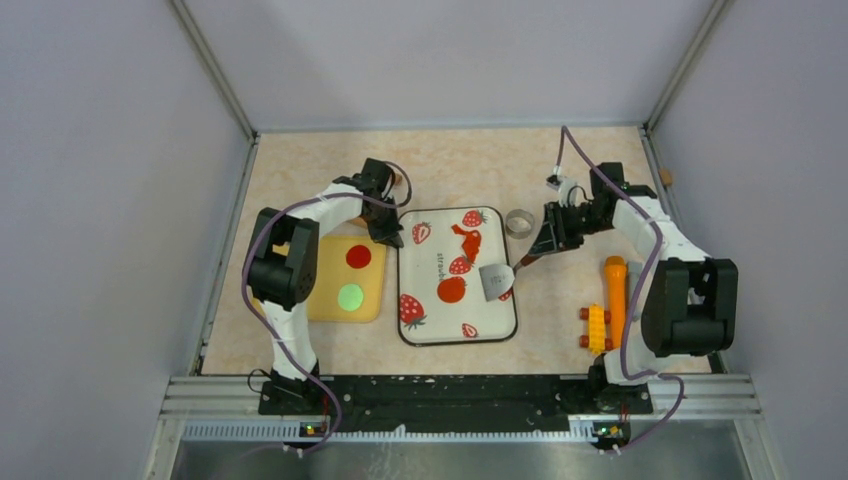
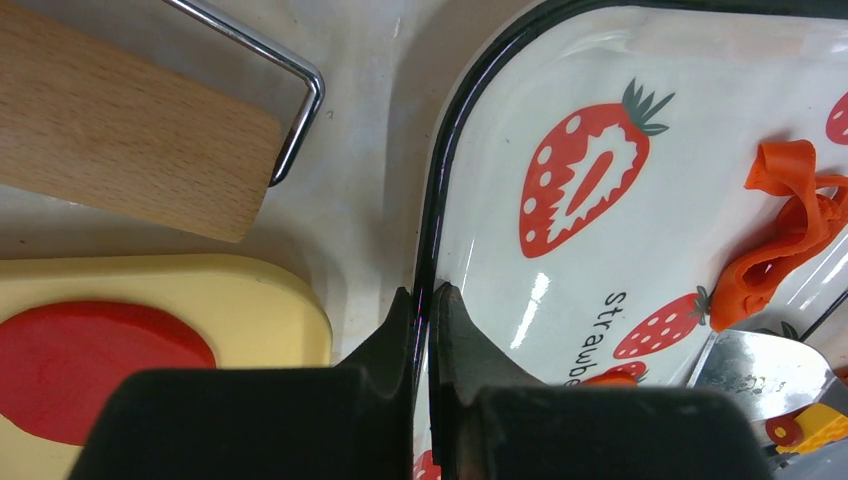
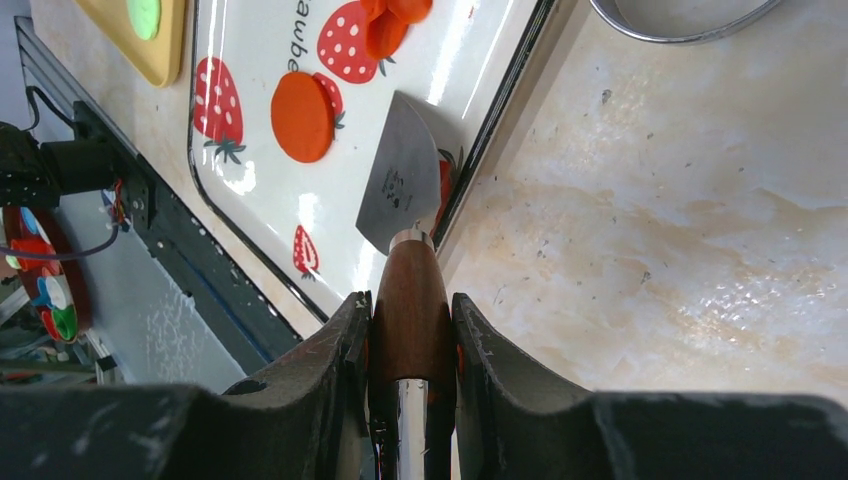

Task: Roll out the dumpling wrappers from the dough

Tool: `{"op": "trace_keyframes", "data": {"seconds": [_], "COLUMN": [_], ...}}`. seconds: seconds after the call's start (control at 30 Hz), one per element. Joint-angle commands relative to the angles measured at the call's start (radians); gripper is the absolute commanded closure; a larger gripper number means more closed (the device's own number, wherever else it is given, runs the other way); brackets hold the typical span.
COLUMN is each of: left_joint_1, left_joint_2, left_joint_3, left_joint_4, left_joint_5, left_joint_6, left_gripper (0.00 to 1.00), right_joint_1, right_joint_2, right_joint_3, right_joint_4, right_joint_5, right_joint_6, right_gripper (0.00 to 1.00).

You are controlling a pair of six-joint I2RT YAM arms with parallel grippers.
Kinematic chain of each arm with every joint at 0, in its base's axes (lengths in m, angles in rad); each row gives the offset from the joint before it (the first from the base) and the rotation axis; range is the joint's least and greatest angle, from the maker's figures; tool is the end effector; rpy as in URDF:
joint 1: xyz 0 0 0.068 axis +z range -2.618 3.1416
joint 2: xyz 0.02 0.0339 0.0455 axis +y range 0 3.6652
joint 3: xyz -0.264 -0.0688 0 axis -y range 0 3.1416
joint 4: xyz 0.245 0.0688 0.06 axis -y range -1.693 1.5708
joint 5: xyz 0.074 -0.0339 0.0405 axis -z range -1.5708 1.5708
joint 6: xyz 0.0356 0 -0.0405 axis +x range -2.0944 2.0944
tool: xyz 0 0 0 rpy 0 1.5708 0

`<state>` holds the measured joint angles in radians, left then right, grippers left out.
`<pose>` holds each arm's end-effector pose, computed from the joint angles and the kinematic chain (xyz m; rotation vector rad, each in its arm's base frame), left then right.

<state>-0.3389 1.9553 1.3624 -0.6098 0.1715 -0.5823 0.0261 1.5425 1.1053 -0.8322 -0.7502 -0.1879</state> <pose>0.3705 -0.1370 0.1693 -0.3010 2.8370 -0.4557 0.2889 0.0318 0.2325 -0.4349 2.5843 0.9945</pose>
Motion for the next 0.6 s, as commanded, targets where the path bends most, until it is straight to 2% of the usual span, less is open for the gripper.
{"op": "trace_keyframes", "data": {"seconds": [0.0, 0.33, 0.57], "left_joint_1": [0.008, 0.008, 0.008], "left_joint_2": [0.022, 0.022, 0.021], "left_joint_3": [0.023, 0.015, 0.010], "left_joint_4": [0.029, 0.041, 0.044], "left_joint_5": [-0.014, -0.005, -0.002], "left_joint_6": [-0.038, -0.037, -0.035], "left_gripper": [1.00, 1.00, 1.00], "right_joint_1": [0.012, 0.032, 0.042], "right_joint_2": [0.010, 0.004, -0.001], "right_joint_3": [0.046, -0.011, -0.057], "right_joint_4": [0.021, 0.008, 0.097], "right_joint_5": [-0.020, -0.045, -0.021], "right_joint_6": [-0.031, -0.111, -0.047], "right_gripper": [1.00, 1.00, 1.00]}}
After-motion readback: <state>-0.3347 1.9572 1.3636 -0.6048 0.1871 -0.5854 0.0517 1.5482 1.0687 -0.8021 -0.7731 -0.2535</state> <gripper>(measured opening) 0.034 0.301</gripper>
